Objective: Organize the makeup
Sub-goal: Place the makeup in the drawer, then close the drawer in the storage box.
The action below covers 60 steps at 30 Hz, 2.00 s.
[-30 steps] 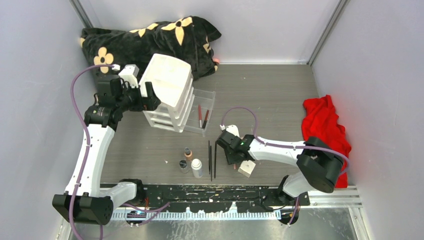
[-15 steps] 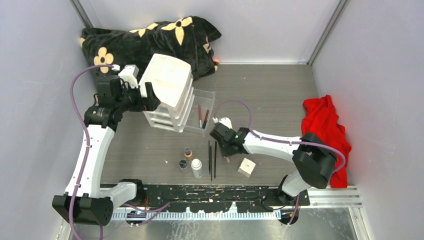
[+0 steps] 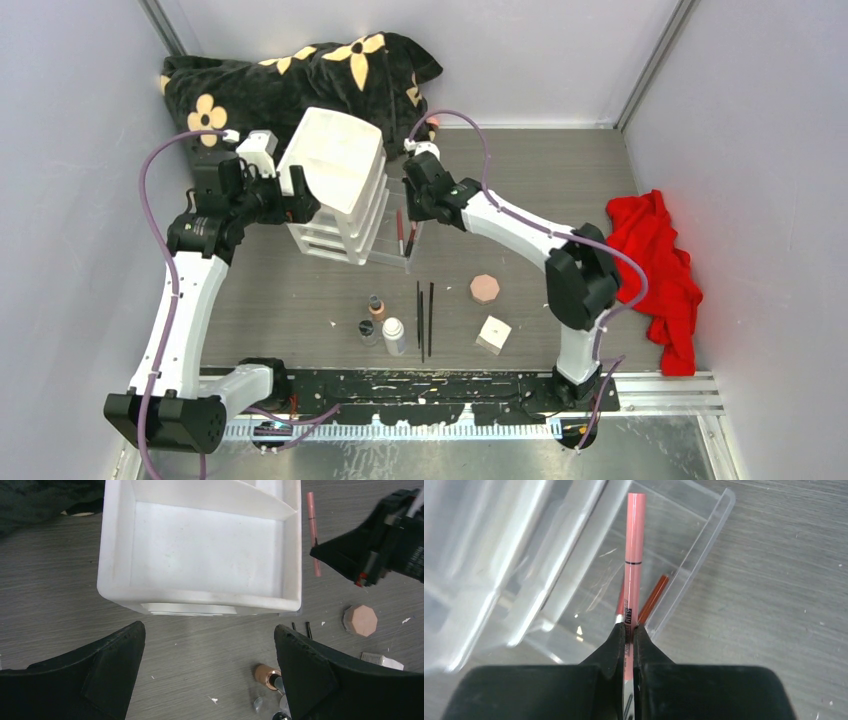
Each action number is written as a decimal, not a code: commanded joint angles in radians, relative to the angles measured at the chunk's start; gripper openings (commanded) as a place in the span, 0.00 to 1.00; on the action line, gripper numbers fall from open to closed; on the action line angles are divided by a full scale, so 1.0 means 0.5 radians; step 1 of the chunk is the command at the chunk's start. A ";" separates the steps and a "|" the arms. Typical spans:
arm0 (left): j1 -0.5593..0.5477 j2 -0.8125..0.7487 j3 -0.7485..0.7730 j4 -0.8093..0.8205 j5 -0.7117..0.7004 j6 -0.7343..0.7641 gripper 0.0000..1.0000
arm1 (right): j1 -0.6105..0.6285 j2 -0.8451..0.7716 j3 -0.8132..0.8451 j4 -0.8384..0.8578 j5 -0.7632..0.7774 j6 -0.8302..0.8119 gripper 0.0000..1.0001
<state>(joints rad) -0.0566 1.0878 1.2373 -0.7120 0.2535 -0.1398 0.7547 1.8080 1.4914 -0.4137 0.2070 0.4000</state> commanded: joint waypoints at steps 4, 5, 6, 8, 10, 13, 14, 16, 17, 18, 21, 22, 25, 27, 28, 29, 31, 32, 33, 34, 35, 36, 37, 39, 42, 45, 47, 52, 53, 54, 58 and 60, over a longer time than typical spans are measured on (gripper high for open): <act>0.012 -0.029 -0.017 0.062 -0.004 0.044 1.00 | -0.043 0.318 0.289 0.067 -0.170 -0.102 0.36; 0.012 -0.019 -0.019 0.067 -0.001 0.041 1.00 | -0.043 0.341 0.296 0.078 -0.176 -0.118 0.40; 0.012 -0.012 -0.016 0.068 0.005 0.039 1.00 | -0.045 0.353 0.294 0.091 -0.180 -0.131 0.43; 0.012 -0.003 -0.014 0.069 0.014 0.039 1.00 | -0.045 0.359 0.274 0.108 -0.164 -0.150 0.47; 0.011 -0.003 -0.015 0.071 0.010 0.037 1.00 | -0.047 0.330 0.235 0.106 -0.145 -0.158 0.48; 0.012 -0.014 -0.019 0.065 -0.004 0.043 1.00 | -0.046 0.179 0.066 0.181 -0.104 -0.160 0.48; 0.012 -0.017 -0.019 0.063 -0.011 0.043 1.00 | -0.046 0.110 -0.018 0.225 -0.080 -0.155 0.47; 0.012 -0.024 -0.018 0.060 -0.025 0.043 1.00 | -0.047 -0.041 -0.185 0.316 -0.009 -0.134 0.42; 0.012 -0.031 -0.015 0.061 -0.028 0.040 1.00 | -0.046 -0.104 -0.253 0.335 0.041 -0.125 0.37; 0.012 -0.035 -0.017 0.061 -0.024 0.031 1.00 | -0.047 -0.153 -0.306 0.339 0.103 -0.122 0.27; 0.012 -0.051 -0.018 0.079 -0.006 0.010 1.00 | -0.049 -0.207 -0.389 0.291 0.187 -0.135 0.01; 0.012 -0.050 -0.016 0.078 -0.004 0.009 1.00 | -0.054 -0.201 -0.404 0.286 0.190 -0.140 0.01; 0.012 -0.051 -0.008 0.070 -0.008 0.008 1.00 | -0.072 -0.132 -0.417 0.274 0.138 -0.140 0.01; 0.012 -0.049 -0.011 0.071 -0.001 0.004 1.00 | -0.084 -0.060 -0.382 0.262 0.120 -0.142 0.01; 0.012 -0.046 -0.008 0.069 0.003 0.004 1.00 | -0.085 -0.016 -0.354 0.251 0.108 -0.142 0.01; 0.012 -0.046 -0.007 0.067 0.004 0.004 1.00 | -0.086 0.025 -0.324 0.239 0.100 -0.142 0.01; 0.012 -0.046 0.001 0.058 0.002 0.009 1.00 | -0.089 0.113 -0.255 0.224 0.080 -0.153 0.01; 0.012 -0.046 0.005 0.054 0.003 0.010 1.00 | -0.089 0.154 -0.215 0.206 0.078 -0.166 0.01; 0.012 -0.046 0.011 0.051 0.004 0.011 1.00 | -0.087 0.194 -0.177 0.197 0.077 -0.172 0.01; 0.011 -0.049 0.015 0.050 0.008 0.008 1.00 | -0.087 0.225 -0.146 0.193 0.073 -0.180 0.01; 0.012 -0.051 0.016 0.048 0.012 0.008 1.00 | -0.088 0.255 -0.116 0.192 0.064 -0.185 0.01; 0.011 -0.052 0.015 0.047 0.017 0.007 1.00 | -0.090 0.283 -0.084 0.194 0.048 -0.193 0.01; 0.012 -0.055 0.013 0.049 0.020 0.006 1.00 | -0.089 0.304 -0.053 0.199 0.039 -0.199 0.01; 0.011 -0.056 0.008 0.047 0.015 0.006 1.00 | -0.089 0.345 0.017 0.211 -0.050 -0.214 0.01; 0.011 -0.049 0.005 0.049 0.026 -0.007 1.00 | -0.089 0.395 0.103 0.277 -0.140 -0.247 0.01; 0.010 -0.046 0.000 0.060 0.044 -0.018 1.00 | -0.089 0.454 0.174 0.390 -0.296 -0.275 0.01; 0.012 -0.046 -0.002 0.067 0.048 -0.023 1.00 | -0.088 0.504 0.243 0.436 -0.398 -0.280 0.01; 0.012 -0.044 -0.003 0.051 0.040 -0.010 1.00 | -0.091 0.606 0.347 0.563 -0.545 -0.245 0.01; 0.011 -0.046 -0.002 0.050 0.035 -0.007 1.00 | -0.091 0.619 0.349 0.597 -0.563 -0.231 0.01; 0.012 -0.046 -0.001 0.044 0.033 -0.004 1.00 | -0.090 0.632 0.349 0.623 -0.578 -0.220 0.01; 0.012 -0.046 -0.008 0.045 0.032 -0.006 1.00 | -0.092 0.665 0.333 0.726 -0.624 -0.211 0.01; 0.011 -0.044 -0.008 0.046 0.031 -0.009 1.00 | -0.094 0.674 0.318 0.781 -0.668 -0.214 0.01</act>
<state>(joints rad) -0.0566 1.0878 1.2224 -0.7116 0.2546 -0.1459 0.7094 2.1456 1.6218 -0.1432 -0.0624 0.2882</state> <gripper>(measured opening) 0.999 0.026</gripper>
